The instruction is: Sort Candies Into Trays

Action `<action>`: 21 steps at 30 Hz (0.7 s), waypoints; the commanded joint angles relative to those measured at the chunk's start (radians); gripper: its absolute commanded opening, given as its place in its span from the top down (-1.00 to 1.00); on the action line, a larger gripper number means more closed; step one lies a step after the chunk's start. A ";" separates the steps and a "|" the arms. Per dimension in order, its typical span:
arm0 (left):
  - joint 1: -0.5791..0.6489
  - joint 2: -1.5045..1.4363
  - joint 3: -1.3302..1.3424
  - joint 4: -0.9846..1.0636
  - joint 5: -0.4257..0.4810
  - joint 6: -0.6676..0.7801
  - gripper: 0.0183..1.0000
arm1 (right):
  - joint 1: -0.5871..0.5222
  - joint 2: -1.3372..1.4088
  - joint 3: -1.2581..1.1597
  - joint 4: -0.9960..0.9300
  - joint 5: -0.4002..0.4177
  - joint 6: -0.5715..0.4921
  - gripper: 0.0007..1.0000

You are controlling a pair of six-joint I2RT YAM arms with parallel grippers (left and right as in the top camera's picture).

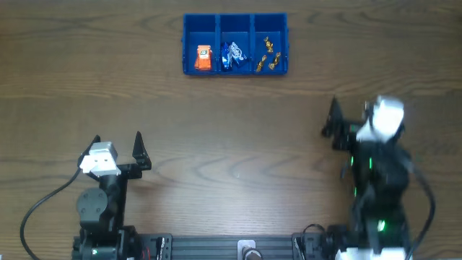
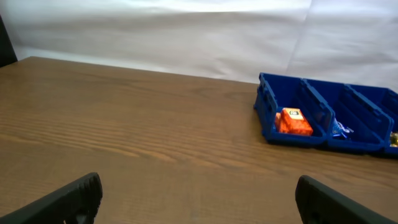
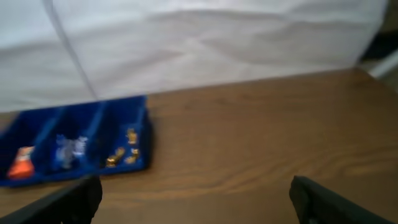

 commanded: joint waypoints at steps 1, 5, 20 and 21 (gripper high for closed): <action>0.004 -0.004 -0.021 -0.035 -0.005 0.003 -1.00 | -0.037 -0.286 -0.244 0.087 -0.153 -0.011 -1.00; 0.004 -0.004 -0.021 -0.035 -0.005 0.003 -0.99 | -0.061 -0.421 -0.365 0.090 -0.189 -0.010 -1.00; 0.004 -0.004 -0.021 -0.035 -0.005 0.003 -0.99 | -0.066 -0.525 -0.492 0.116 -0.165 -0.008 -1.00; 0.004 -0.004 -0.021 -0.035 -0.005 0.003 -1.00 | -0.066 -0.525 -0.492 0.116 -0.165 -0.008 -1.00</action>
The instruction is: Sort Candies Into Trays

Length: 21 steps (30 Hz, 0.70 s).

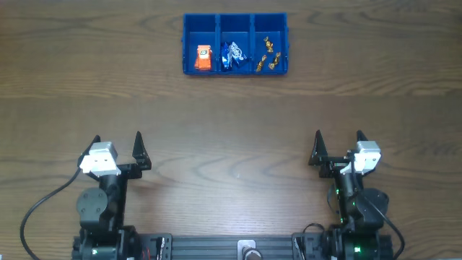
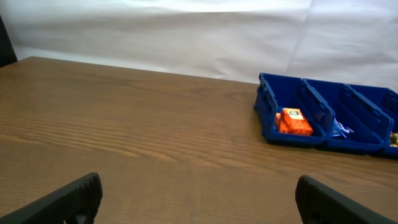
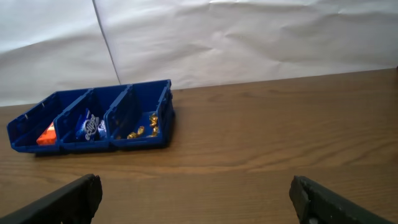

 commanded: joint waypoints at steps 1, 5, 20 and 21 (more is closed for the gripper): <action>0.004 -0.004 -0.021 -0.035 -0.005 0.003 -1.00 | -0.005 -0.010 -0.006 0.000 0.002 -0.003 -1.00; 0.004 -0.004 -0.021 -0.035 -0.005 0.003 -1.00 | -0.006 -0.010 -0.006 0.002 -0.012 -0.004 -1.00; 0.004 -0.004 -0.021 -0.035 -0.005 0.003 -1.00 | -0.005 -0.009 -0.006 0.000 -0.023 -0.108 -1.00; 0.004 -0.004 -0.021 -0.035 -0.005 0.003 -1.00 | -0.005 -0.009 -0.006 0.000 -0.024 -0.108 -1.00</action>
